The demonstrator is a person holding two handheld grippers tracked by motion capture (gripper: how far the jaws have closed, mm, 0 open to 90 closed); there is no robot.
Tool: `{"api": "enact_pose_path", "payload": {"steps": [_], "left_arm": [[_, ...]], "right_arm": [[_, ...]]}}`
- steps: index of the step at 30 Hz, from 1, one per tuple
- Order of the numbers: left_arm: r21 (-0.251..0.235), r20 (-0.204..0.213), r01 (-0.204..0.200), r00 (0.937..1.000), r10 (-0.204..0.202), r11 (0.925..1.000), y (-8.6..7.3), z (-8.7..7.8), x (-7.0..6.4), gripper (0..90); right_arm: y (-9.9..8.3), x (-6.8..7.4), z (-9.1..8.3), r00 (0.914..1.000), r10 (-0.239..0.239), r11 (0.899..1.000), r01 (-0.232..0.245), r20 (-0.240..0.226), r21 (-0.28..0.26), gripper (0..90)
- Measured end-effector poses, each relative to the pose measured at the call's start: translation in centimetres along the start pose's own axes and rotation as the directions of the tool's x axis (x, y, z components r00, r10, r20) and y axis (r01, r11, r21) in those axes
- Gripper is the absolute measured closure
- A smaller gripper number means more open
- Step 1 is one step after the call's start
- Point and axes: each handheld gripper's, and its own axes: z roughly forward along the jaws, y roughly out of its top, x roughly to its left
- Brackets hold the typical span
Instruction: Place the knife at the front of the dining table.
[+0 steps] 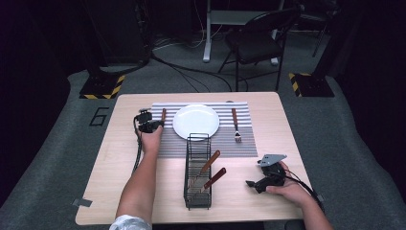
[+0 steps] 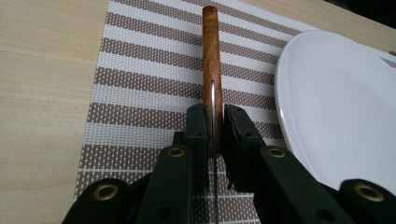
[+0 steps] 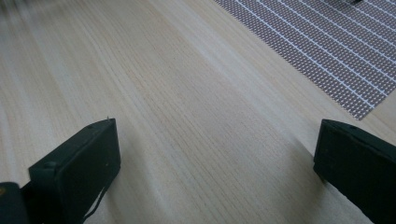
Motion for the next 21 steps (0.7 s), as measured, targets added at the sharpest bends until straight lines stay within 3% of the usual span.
{"api": "enact_pose_path", "payload": {"steps": [21], "left_arm": [[0.011,-0.027,0.003,0.9996,-0.003,0.9999,0.24,-0.54,0.86,73.8]], "right_arm": [[0.0,0.0,0.0,1.0,0.0,1.0,0.0,0.0,0.0,0.0]]}}
